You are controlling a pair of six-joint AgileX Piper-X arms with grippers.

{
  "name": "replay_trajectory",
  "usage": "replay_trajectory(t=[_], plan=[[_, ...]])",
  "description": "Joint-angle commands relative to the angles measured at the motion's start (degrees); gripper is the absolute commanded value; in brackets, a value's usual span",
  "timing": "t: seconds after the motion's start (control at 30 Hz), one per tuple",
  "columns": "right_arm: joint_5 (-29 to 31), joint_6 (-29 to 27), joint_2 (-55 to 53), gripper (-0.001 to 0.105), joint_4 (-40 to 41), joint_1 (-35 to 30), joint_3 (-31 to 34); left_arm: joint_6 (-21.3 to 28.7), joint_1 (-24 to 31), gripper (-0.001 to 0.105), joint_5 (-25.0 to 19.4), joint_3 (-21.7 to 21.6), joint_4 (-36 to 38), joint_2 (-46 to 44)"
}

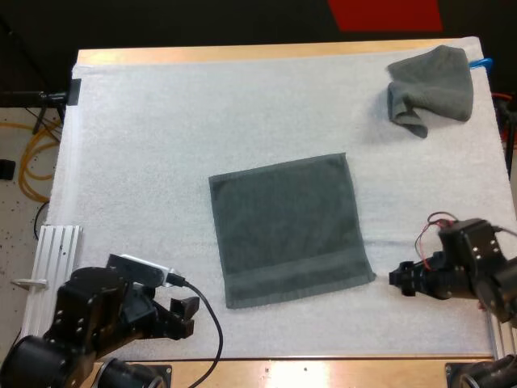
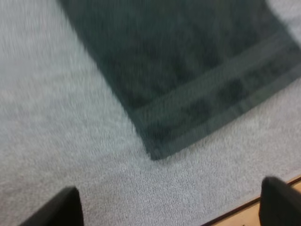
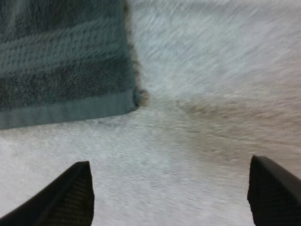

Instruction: Pick towel from pile fold and stack

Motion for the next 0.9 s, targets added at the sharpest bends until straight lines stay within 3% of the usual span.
replay_trajectory(t=[0.0,0.13,0.3,0.63,0.87], plan=[[-2.6,1.9,0.3,0.066,-3.5,-0.3,1.5,-0.7,-0.2,0.073,1.1,0.6,-0.9,-0.2],[-8.8,9.1,3.7,0.066,-13.8,-0.3,7.8,-2.1,-0.2,0.073,5.4,3.4,-4.4,-0.2],[-14.0,14.7,9.7,0.066,-23.9,-0.3,10.5,-2.3,-0.2,0.073,10.0,3.7,-7.4,-0.2],[-18.6,21.3,23.6,0.066,-38.6,-0.3,10.7,-2.4,-0.2,0.073,10.1,3.7,-7.6,-0.1],[-22.6,23.0,28.2,0.063,-42.1,-0.3,10.7,-2.4,-0.2,0.073,10.1,3.7,-7.6,-0.1]])
